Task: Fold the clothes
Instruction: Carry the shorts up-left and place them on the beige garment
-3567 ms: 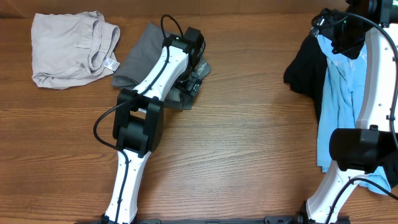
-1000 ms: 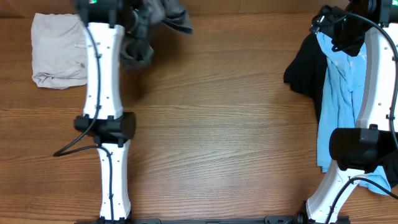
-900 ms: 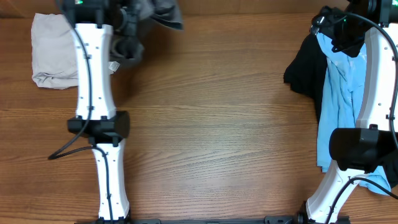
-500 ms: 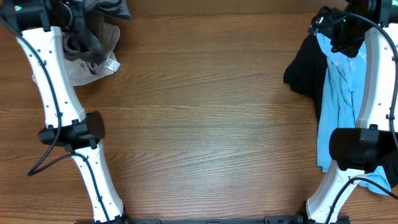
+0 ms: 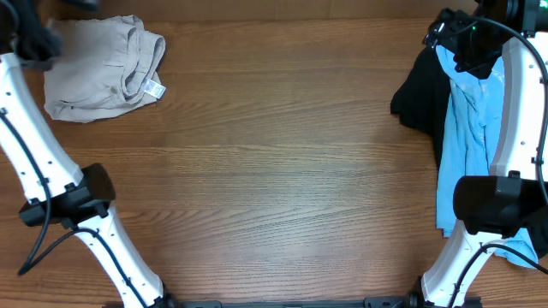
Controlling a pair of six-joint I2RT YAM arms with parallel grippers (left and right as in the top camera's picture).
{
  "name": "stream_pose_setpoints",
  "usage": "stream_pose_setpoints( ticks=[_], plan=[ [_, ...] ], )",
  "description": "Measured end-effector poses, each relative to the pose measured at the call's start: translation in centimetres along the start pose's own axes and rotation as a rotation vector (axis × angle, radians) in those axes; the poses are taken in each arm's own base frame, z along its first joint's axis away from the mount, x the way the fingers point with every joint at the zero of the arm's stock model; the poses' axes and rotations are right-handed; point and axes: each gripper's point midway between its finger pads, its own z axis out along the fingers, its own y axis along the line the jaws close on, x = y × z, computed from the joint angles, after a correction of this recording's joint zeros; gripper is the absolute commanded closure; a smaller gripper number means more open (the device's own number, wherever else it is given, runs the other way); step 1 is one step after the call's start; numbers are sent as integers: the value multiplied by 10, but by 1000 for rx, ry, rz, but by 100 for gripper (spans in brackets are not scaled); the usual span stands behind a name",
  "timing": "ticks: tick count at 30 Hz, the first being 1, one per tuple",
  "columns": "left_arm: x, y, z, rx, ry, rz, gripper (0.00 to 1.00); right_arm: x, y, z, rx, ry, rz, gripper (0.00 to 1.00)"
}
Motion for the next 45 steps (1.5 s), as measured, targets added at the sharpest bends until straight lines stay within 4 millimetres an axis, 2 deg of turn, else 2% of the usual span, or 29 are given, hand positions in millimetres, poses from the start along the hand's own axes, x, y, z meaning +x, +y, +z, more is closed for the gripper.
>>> stream_pose_setpoints(
  ticks=[2, 5, 8, 14, 19, 25, 29, 30, 31, 33, 39, 42, 45],
  plan=[
    [-1, 9, 11, -37, -3, -6, 96, 0, 1, 0, -4, 2, 0, 12],
    [9, 9, 39, -54, 31, -5, 96, 3, 2, 0, -6, 10, -2, 12],
    [29, 6, 75, -54, 84, -11, 96, 5, 6, 1, -9, 15, -9, 11],
    [77, -6, 121, -28, 203, -13, 96, 7, 10, 2, -14, 19, -17, 12],
    [103, -38, 146, 19, 243, 16, 96, 7, 10, 2, -13, 21, -17, 12],
    [126, -91, 159, 80, 268, 69, 94, 9, 9, 2, -10, 28, -15, 12],
    [132, -123, 156, 117, 272, 101, 30, 9, 9, 2, -10, 28, -15, 11],
    [132, -131, 155, 127, 271, 102, 16, 9, 9, 2, -10, 29, -15, 11],
    [132, -137, 153, 136, 269, 107, 8, 9, 9, 2, -10, 28, -15, 11],
    [131, -150, 151, 152, 261, 121, 0, 9, 9, 2, -10, 28, -15, 11],
    [133, -181, 144, 231, 256, 142, 0, 9, 9, 2, -10, 28, -16, 11],
    [137, -185, 138, 274, 281, 145, 0, 9, 9, 2, -10, 28, -16, 11],
    [128, -182, 128, 297, 272, 139, 0, 9, 9, 2, -10, 28, -15, 11]
  ],
)
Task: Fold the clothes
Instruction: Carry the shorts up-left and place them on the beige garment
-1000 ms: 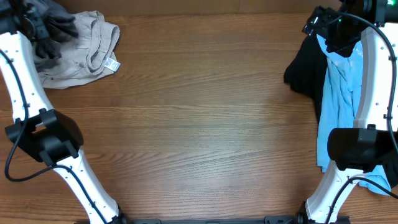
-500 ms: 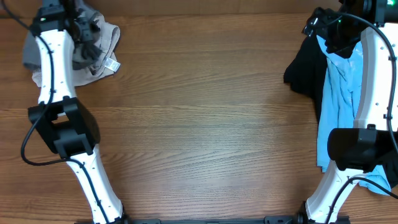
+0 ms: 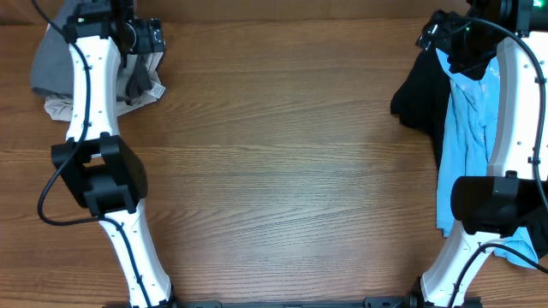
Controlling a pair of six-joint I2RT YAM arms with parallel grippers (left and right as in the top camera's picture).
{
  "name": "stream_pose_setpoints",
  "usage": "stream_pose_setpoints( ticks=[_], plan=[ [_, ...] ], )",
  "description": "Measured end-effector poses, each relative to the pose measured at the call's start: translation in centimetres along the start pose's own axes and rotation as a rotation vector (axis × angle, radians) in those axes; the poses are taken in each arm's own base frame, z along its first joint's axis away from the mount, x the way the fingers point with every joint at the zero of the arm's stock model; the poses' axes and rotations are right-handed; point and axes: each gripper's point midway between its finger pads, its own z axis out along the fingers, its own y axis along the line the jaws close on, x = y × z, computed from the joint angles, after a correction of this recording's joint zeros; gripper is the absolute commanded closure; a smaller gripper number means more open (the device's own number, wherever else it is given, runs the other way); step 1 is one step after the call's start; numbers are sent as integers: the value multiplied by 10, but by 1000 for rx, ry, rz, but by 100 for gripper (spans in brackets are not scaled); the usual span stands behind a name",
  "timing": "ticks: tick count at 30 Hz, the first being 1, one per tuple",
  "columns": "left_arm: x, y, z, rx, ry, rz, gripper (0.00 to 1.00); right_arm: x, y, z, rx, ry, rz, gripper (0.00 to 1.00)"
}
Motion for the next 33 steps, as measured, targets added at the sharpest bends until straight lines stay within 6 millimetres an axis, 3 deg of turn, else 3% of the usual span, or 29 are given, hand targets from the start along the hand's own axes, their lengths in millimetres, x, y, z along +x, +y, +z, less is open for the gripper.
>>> stream_pose_setpoints(
  ticks=[7, 11, 15, 19, 24, 28, 33],
  plan=[
    [-40, 9, -66, -4, -144, 122, 0, -1, 0, 0, -2, -5, -2, 11],
    [-49, 19, -75, -25, -179, 171, 0, -2, 1, 0, -3, -7, -2, 11],
    [-58, 31, -50, -45, -216, 185, 0, -1, 0, 0, -2, -4, -1, 11],
    [-52, 50, -2, -62, -208, 186, 0, 3, -1, 0, 5, 13, 2, 11],
    [-19, 65, 66, -60, -130, 168, 0, 6, -2, 0, 10, 25, 5, 11],
    [13, 67, 113, -47, -58, 165, 0, 6, -3, 0, 11, 26, 5, 11],
    [19, 67, 125, -46, -54, 170, 0, 6, -2, 0, 10, 26, 5, 11]
  ],
)
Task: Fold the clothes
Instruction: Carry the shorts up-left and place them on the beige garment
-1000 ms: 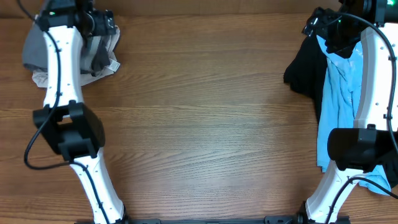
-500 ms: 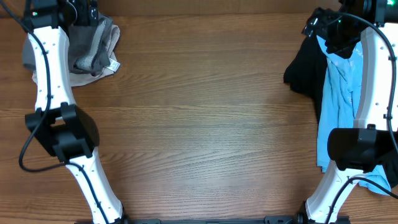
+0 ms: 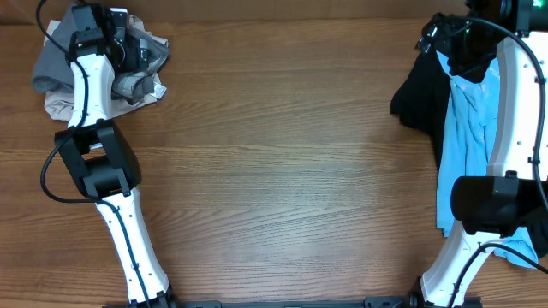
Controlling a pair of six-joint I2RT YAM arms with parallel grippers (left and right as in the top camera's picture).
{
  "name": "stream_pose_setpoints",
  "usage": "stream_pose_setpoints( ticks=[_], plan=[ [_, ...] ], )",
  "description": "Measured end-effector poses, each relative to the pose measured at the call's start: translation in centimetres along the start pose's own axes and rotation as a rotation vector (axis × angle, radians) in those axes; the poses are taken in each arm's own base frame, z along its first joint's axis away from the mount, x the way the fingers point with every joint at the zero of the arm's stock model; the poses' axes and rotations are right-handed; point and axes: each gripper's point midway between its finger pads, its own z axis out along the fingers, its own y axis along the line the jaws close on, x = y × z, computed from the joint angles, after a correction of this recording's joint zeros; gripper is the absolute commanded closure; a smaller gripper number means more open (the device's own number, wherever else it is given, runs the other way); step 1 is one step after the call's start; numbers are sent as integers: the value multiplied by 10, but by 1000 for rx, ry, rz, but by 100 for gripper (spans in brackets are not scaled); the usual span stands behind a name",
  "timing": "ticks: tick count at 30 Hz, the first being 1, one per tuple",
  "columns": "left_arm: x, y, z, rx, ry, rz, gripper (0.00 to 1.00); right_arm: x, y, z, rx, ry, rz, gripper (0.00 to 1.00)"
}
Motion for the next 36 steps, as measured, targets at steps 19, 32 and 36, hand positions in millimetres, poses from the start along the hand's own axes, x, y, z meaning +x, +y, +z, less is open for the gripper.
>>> stream_pose_setpoints(
  ticks=[19, 32, 36],
  plan=[
    [-41, 25, -175, -13, 20, -124, 0, 1, 0, 0, 2, 2, 1, 11],
    [35, 117, -142, -92, 149, -435, 5, 1, 0, 0, -1, 5, 2, 11],
    [69, 95, -102, -59, 276, -428, 3, 2, 2, 0, -14, 11, 1, 11]
  ],
)
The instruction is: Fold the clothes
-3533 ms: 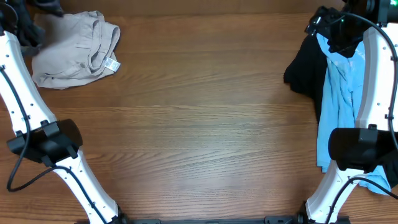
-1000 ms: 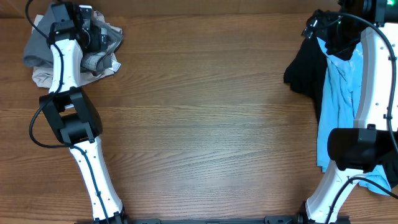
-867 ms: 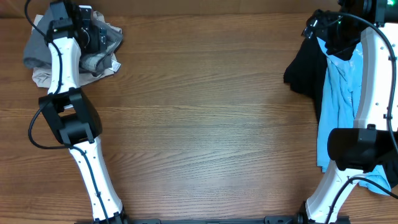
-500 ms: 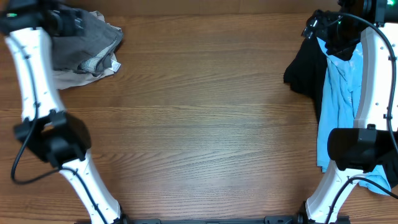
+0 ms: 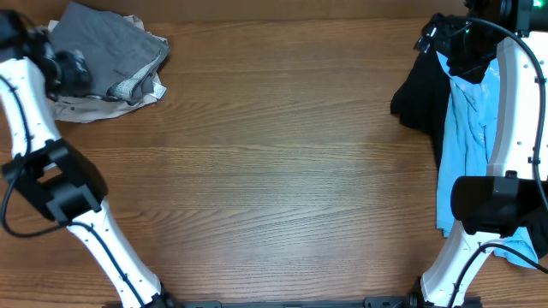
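In the overhead view a dark grey garment (image 5: pixel 107 47) lies in a loose fold at the far left, on top of a beige garment (image 5: pixel 86 109) whose edge shows under it. My left gripper (image 5: pixel 75 68) sits just left of this stack, with its fingers too dark to read. At the far right my right gripper (image 5: pixel 447 38) hovers at the top of a pile made of a black garment (image 5: pixel 421 98) and a light blue garment (image 5: pixel 458 145). Its jaws are hidden against the cloth.
The wooden table (image 5: pixel 274 171) stretches between the two piles. The blue garment hangs down along the right edge, partly behind my right arm. The left arm's base link stands near the left edge.
My left gripper has moved from above the stack to its left side. The grey garment, bunched under the gripper before, now lies spread flatter on the beige one. The right arm has not moved.
At first only the folded beige garment lay at the far left, with my left gripper beside it. Then the left arm was over it with a grey garment. Then the grey garment was bunched on the beige one, and now it rests there alone.
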Controlling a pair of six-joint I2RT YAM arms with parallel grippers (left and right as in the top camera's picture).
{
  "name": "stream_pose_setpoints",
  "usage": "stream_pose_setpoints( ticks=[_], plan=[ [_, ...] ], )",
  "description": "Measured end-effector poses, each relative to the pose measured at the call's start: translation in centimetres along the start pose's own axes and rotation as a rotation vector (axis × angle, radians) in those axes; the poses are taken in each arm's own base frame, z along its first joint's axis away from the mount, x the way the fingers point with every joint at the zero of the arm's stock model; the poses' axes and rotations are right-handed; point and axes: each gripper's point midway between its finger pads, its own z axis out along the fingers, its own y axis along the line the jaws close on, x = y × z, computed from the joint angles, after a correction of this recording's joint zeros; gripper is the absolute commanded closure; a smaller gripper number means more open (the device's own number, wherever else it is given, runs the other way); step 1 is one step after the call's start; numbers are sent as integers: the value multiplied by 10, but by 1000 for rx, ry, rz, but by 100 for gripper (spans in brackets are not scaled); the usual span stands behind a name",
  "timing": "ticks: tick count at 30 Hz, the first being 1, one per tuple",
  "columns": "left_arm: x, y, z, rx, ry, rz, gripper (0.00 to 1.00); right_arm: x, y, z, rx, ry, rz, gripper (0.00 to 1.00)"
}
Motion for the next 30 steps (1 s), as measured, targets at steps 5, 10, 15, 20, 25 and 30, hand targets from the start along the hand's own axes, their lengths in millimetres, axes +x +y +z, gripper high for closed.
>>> stream_pose_setpoints(
  ticks=[5, 10, 15, 20, 25, 30],
  plan=[
    [24, -2, 37, -22, 96, 10, 2, 0, 1, 0, -5, 2, 0, 11],
    [28, 0, 40, -30, 108, 9, 2, 0, 1, 0, -6, 3, 0, 11],
    [28, 0, 33, -35, 113, 9, 0, 0, 2, 0, -9, 1, 0, 11],
    [14, -1, -12, -50, 56, 13, 0, -2, 2, 0, -11, -6, -2, 11],
    [-8, -8, -108, -54, -84, 21, 0, -2, 2, 0, -12, -6, -7, 0],
    [-10, -23, -197, -9, -203, 32, 0, 0, 4, -10, -18, -22, -24, 0]
  ],
)
